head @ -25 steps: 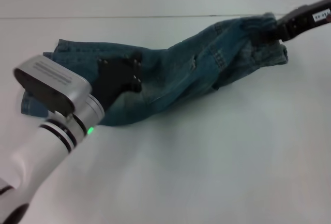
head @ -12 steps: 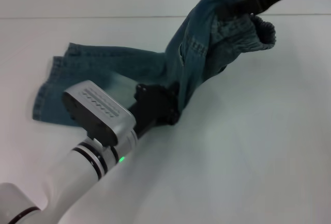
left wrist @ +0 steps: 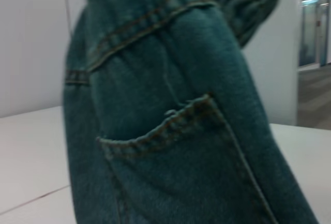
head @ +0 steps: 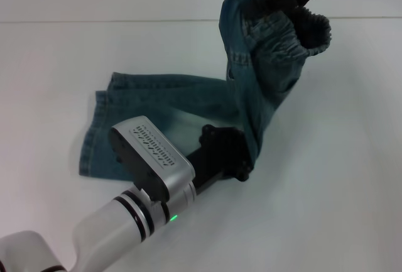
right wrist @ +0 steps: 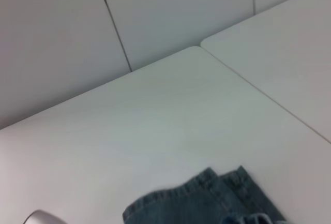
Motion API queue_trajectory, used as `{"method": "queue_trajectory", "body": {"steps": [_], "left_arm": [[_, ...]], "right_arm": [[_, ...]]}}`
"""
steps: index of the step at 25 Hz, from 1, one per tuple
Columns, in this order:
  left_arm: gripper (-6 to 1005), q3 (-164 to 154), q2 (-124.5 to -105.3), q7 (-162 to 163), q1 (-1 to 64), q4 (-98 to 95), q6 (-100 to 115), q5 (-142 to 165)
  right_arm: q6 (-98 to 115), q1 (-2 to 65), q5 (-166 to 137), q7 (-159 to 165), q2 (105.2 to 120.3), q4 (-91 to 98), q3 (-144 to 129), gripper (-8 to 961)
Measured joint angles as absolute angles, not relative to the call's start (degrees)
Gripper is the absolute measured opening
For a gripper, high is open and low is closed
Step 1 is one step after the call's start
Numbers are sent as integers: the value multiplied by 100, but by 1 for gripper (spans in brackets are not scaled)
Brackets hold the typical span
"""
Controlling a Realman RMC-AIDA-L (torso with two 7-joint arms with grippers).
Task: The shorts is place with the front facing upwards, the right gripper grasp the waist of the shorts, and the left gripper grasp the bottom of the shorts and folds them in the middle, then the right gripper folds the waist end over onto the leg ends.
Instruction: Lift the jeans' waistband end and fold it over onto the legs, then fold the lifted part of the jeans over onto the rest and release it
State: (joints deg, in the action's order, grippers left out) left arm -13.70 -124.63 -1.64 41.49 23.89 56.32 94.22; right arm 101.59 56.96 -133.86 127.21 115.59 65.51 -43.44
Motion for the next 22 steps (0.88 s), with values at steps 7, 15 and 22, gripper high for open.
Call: {"method": "queue_trajectory", "body": {"steps": [7, 15, 22], "left_arm": [[33, -1125, -12462, -161, 3974, 2448, 5753, 9598], [43, -636, -12462, 623, 3094, 1722, 6883, 9608], [52, -227, -12461, 1839, 2501, 904, 7660, 9566]], "right_arm": [[10046, 5685, -13384, 12640, 11570, 6481, -4472, 86], [9756, 5663, -13403, 12560, 11575, 6198, -4726, 84], [9281, 5864, -13396, 12391, 11576, 5563, -5207, 79]]}}
